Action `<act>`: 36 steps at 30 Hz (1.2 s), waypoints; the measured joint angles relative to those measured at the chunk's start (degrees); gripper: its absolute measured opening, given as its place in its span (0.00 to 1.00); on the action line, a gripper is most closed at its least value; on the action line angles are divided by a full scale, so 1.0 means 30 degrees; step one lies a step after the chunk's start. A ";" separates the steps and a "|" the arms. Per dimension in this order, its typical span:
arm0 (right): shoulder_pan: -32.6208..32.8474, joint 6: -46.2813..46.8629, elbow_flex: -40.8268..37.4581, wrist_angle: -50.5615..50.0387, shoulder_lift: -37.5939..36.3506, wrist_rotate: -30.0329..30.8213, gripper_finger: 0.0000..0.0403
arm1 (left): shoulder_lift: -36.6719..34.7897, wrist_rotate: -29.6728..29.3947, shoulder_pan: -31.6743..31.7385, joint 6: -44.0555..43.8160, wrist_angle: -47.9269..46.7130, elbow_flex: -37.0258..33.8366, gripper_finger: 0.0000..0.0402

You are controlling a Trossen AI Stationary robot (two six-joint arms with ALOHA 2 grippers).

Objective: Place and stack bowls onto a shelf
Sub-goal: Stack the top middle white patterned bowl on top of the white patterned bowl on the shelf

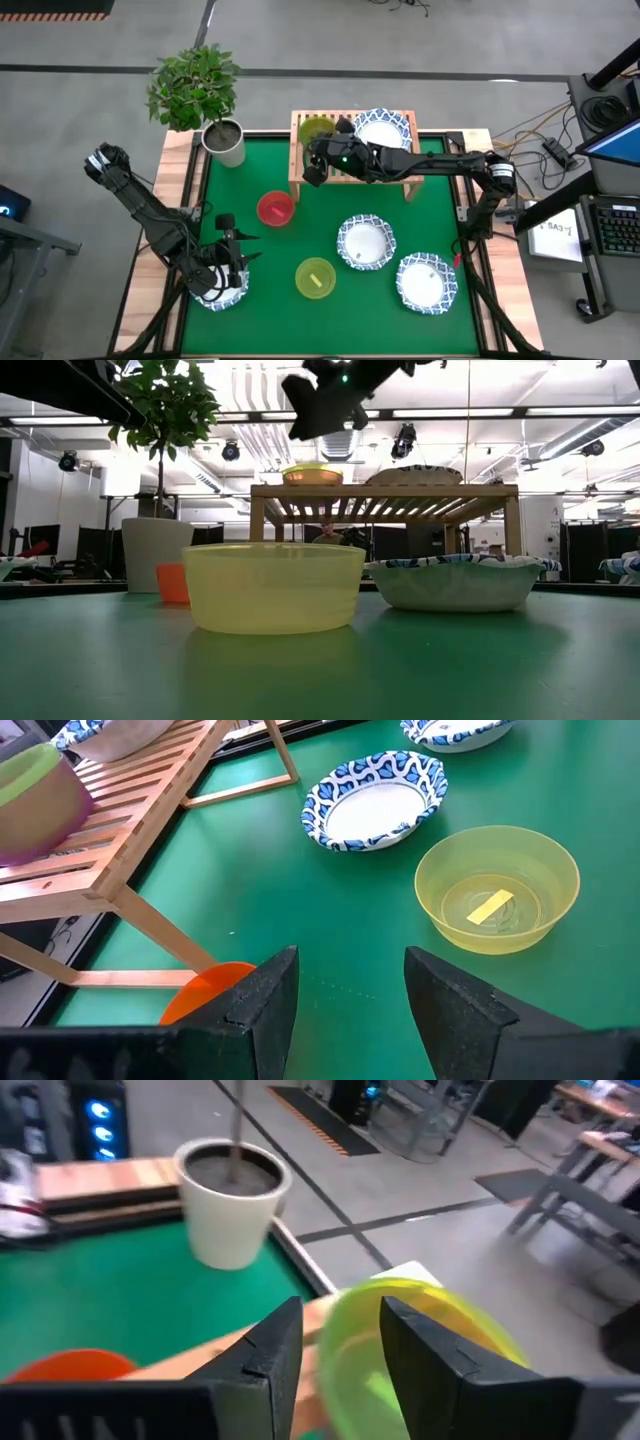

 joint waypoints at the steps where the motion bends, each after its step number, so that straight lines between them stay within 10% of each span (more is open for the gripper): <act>1: 0.0237 0.0319 0.0000 -0.0082 -0.0087 -0.0046 0.31 | 0.0000 0.0000 -0.0002 0.0000 0.0000 0.0000 0.41; 17: 0.4801 0.7416 0.0000 -0.3560 -0.1155 -0.5579 0.07 | 0.0000 -0.0021 0.0101 -0.0007 0.0015 0.0000 0.41; 26: 0.6370 1.1977 -0.0007 -0.5222 -0.1009 -0.5863 0.26 | 0.0000 -0.0029 0.0117 0.0000 0.0049 0.0000 0.41; 36: 0.6039 1.6857 0.1919 -0.9896 0.0067 -1.1901 0.39 | 0.0000 -0.0023 0.0117 -0.0007 0.0179 0.0278 0.41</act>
